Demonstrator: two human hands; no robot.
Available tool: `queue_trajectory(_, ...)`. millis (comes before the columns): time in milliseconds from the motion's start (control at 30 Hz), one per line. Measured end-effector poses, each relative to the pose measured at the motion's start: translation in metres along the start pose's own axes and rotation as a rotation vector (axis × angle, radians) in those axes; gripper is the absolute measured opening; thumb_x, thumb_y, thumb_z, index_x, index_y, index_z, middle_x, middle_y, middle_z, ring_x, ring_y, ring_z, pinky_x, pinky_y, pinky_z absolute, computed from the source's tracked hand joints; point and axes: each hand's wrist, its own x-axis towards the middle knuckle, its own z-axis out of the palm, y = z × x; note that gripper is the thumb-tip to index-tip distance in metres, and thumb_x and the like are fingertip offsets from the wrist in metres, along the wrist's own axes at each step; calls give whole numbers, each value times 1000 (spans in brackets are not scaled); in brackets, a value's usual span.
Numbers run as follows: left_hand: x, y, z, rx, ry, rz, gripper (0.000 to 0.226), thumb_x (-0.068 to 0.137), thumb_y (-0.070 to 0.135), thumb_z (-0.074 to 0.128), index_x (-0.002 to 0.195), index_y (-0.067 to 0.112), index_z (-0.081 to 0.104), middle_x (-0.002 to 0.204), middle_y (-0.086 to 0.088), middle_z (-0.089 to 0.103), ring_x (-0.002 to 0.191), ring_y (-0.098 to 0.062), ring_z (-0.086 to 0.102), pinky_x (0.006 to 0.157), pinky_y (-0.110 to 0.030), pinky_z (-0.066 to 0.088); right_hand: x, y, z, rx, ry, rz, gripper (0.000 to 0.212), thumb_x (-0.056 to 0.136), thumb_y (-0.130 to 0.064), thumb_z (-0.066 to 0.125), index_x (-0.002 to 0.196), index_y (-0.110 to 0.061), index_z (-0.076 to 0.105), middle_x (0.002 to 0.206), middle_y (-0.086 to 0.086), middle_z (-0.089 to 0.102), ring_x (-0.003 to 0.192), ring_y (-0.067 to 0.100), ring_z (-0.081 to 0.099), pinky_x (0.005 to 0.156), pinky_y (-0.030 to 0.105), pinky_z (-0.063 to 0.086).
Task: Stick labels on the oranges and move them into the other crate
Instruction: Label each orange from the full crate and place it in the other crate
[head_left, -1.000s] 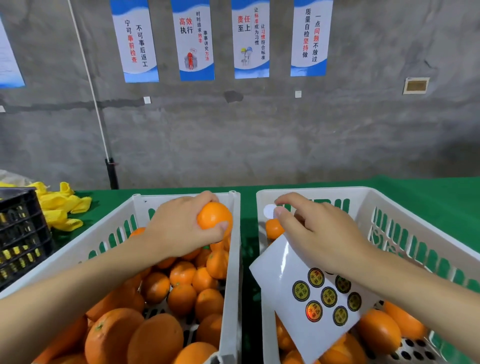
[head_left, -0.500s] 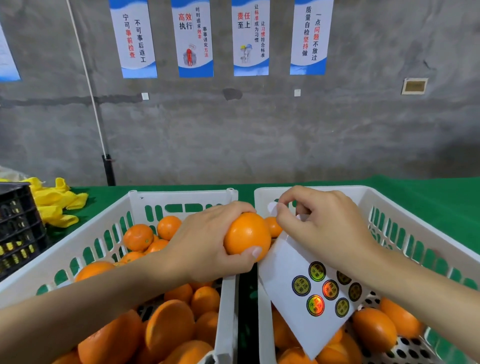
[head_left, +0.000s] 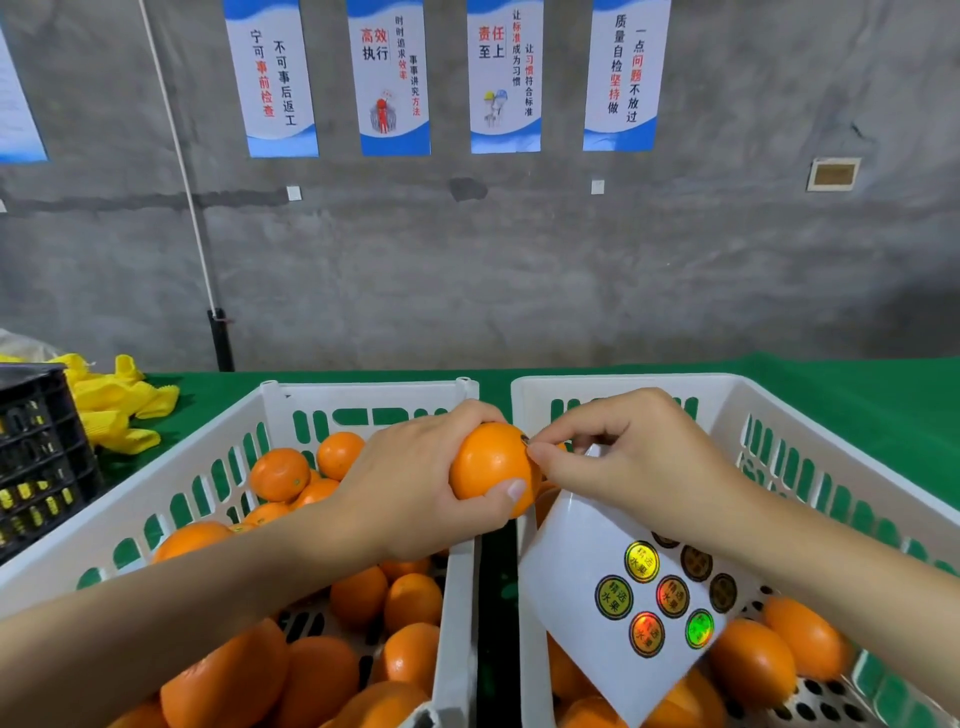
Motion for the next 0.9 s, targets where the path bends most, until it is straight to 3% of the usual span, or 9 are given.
queue_trajectory(200, 0, -2, -1, -8, -5, -9, 53, 71, 83, 32, 117, 56, 31, 89, 33, 46, 76, 8, 52, 64, -9, 31, -2, -1, -4, 83, -91, 14, 17, 82, -38, 69, 96, -36, 78, 80, -14, 75, 77, 7, 67, 71, 31, 56)
queue_trajectory(333, -1, -2, -2, -20, -11, -8, 51, 70, 83, 34, 115, 60, 29, 95, 30, 50, 78, 1, 54, 67, -11, 36, -2, -5, -7, 181, -144, 9, 24, 91, -15, 62, 98, -31, 78, 92, -21, 75, 91, -3, 69, 78, 14, 53)
queue_trajectory(400, -1, -1, -2, 4, -3, 17, 58, 70, 83, 35, 121, 56, 33, 98, 27, 52, 80, -3, 54, 67, -11, 35, 0, -7, -10, 215, -105, 13, 28, 92, -17, 57, 95, -35, 77, 92, -19, 75, 90, -1, 68, 75, 12, 52)
queue_trajectory(500, 0, -1, -2, 21, -1, 11, 64, 70, 84, 32, 125, 51, 36, 100, 26, 52, 81, -2, 53, 66, -8, 31, 2, -8, -10, 220, -106, 54, 35, 81, -25, 48, 86, -47, 75, 91, -21, 74, 89, -1, 67, 75, 16, 54)
queue_trajectory(600, 0, -3, -1, 4, -13, -6, 64, 69, 84, 29, 125, 52, 35, 100, 27, 50, 77, 2, 50, 66, -7, 31, 2, -7, -8, 243, -140, 89, 37, 77, -27, 44, 77, -44, 77, 91, -21, 74, 91, -1, 67, 83, 25, 54)
queue_trajectory(700, 1, -3, -1, -1, -21, -12, 57, 69, 86, 28, 119, 59, 28, 96, 29, 47, 75, 5, 50, 66, -7, 31, 3, -5, -8, 262, -123, 102, 37, 77, -27, 43, 79, -36, 79, 85, -14, 74, 83, 3, 67, 71, 18, 51)
queue_trajectory(800, 1, -3, 0, 13, -7, -10, 60, 69, 86, 29, 121, 55, 33, 95, 27, 50, 74, 1, 51, 65, -8, 29, 3, -4, -8, 243, -105, 106, 37, 77, -27, 42, 81, -40, 77, 87, -19, 73, 86, 1, 66, 70, 15, 51)
queue_trajectory(900, 1, -3, 0, 26, -3, -9, 63, 69, 85, 28, 123, 53, 35, 94, 27, 49, 71, 4, 49, 64, -7, 27, 3, -3, -8, 220, -123, 120, 36, 76, -28, 44, 80, -37, 78, 87, -14, 75, 85, 4, 68, 76, 25, 56)
